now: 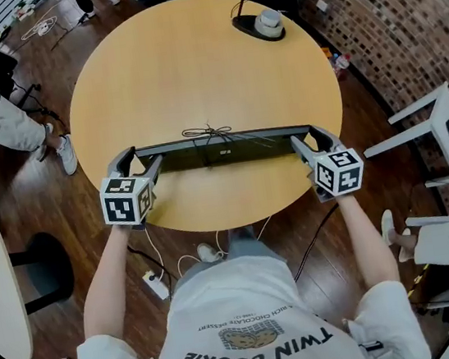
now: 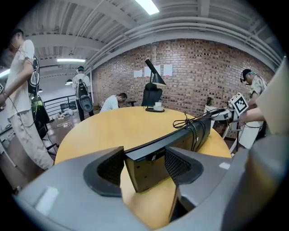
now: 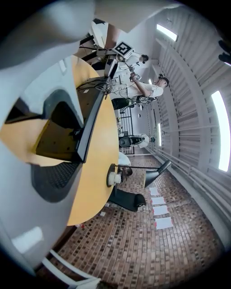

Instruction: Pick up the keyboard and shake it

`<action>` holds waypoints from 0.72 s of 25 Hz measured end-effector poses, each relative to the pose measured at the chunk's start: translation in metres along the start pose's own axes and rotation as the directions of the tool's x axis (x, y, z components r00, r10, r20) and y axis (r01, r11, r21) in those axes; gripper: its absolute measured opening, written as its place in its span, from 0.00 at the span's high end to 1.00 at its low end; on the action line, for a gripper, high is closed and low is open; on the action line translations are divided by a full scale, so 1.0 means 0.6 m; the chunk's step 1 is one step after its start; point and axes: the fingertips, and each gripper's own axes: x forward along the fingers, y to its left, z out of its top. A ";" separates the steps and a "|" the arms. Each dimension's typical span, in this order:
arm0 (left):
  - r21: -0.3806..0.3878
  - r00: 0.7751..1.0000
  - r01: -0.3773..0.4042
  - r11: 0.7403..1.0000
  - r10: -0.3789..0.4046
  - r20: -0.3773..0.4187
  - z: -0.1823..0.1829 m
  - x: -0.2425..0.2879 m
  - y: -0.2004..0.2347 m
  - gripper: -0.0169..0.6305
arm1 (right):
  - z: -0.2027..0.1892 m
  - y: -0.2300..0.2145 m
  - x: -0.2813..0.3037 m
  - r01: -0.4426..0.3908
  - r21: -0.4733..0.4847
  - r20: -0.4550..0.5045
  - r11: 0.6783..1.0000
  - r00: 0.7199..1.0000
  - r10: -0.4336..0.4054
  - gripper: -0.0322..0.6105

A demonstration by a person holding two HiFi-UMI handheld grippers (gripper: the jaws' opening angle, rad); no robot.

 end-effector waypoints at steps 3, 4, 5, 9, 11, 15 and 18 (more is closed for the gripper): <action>0.034 1.000 -0.014 0.999 0.013 0.005 -0.006 -0.019 -0.010 0.52 | -0.013 0.012 -0.021 0.025 -0.010 -0.002 1.000 1.000 -0.025 0.59; 0.047 1.000 -0.017 0.999 0.017 0.005 -0.009 -0.025 -0.014 0.52 | -0.020 0.014 -0.028 0.033 -0.013 -0.004 0.999 0.999 -0.033 0.59; 0.061 1.000 -0.021 0.998 0.021 0.005 -0.013 -0.030 -0.019 0.52 | -0.027 0.017 -0.035 0.041 -0.017 -0.006 0.999 0.999 -0.041 0.59; 0.112 0.999 -0.038 0.993 0.037 0.012 -0.025 -0.049 -0.032 0.53 | -0.048 0.028 -0.056 0.078 -0.042 -0.017 0.996 0.997 -0.079 0.59; 0.147 0.999 -0.047 0.988 0.046 0.011 -0.032 -0.058 -0.036 0.53 | -0.054 0.033 -0.064 0.100 -0.072 -0.031 0.992 0.994 -0.103 0.59; 0.260 0.995 -0.097 0.961 0.103 -0.011 -0.045 -0.066 -0.038 0.58 | -0.062 0.034 -0.073 0.166 -0.191 -0.077 0.967 0.980 -0.183 0.59; 0.323 0.989 -0.134 0.937 0.148 -0.020 -0.052 -0.069 -0.040 0.61 | -0.066 0.039 -0.077 0.209 -0.320 -0.099 0.924 0.963 -0.252 0.59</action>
